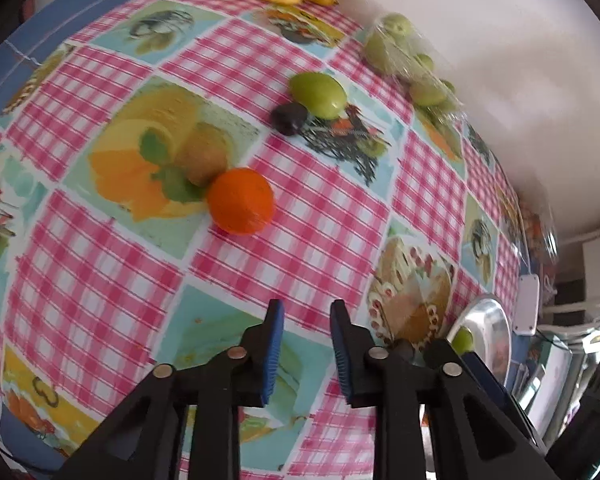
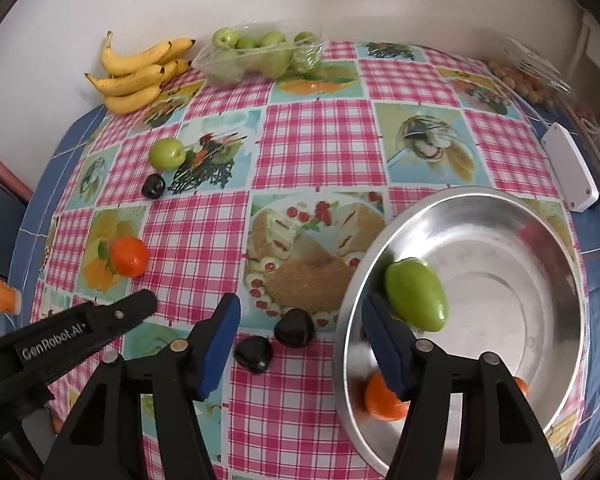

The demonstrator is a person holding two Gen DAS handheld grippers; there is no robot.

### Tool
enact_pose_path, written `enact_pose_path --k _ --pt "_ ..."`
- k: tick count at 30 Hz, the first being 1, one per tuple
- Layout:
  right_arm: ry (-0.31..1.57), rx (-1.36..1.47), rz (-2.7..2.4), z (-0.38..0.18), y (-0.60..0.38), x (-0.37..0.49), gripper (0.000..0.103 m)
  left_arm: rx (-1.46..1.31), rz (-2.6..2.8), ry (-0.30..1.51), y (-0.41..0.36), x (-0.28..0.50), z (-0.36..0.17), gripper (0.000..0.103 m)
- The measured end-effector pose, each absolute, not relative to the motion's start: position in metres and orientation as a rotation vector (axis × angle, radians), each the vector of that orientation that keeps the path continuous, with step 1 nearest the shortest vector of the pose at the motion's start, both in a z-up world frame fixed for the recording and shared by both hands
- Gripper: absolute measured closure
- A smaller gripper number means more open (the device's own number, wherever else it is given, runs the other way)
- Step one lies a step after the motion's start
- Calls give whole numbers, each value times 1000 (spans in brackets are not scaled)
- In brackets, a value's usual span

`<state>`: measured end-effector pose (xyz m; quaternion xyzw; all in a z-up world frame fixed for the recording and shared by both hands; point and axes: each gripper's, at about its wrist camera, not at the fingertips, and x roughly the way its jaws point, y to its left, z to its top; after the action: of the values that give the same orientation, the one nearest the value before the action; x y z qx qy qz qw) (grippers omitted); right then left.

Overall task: Organize fruits
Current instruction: 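Close the left tool on a dark plum while the right tool grasps the other dark plum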

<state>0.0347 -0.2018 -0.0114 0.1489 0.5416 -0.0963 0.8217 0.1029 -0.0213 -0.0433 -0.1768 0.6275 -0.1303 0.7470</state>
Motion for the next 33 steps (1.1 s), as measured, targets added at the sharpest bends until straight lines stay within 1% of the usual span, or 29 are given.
enact_pose_path --k 2,4,18,22,23,24,31,33 --pt "1152 327 -214 -11 -205 34 42 -382 -311 1388 -28 101 -45 68" --pt "1154 321 -237 -10 -209 32 45 -397 -353 1416 -36 98 -50 68" --pt "1164 348 -344 -9 -240 15 46 -362 -454 1507 -78 80 -69 69" --pt "1169 342 -347 -10 -243 12 46 -345 -456 1500 -83 77 -70 71" --pt "1168 344 -348 -10 -244 11 46 -336 -456 1496 -84 77 -69 75" --pt "1167 349 -348 -10 -245 11 46 -329 -453 1490 -85 76 -68 76" --pt "1155 341 -312 -7 -237 16 46 -352 -410 1445 -72 84 -59 76" --pt "1153 328 -282 -7 -229 19 49 -378 -369 1429 -60 89 -57 76"
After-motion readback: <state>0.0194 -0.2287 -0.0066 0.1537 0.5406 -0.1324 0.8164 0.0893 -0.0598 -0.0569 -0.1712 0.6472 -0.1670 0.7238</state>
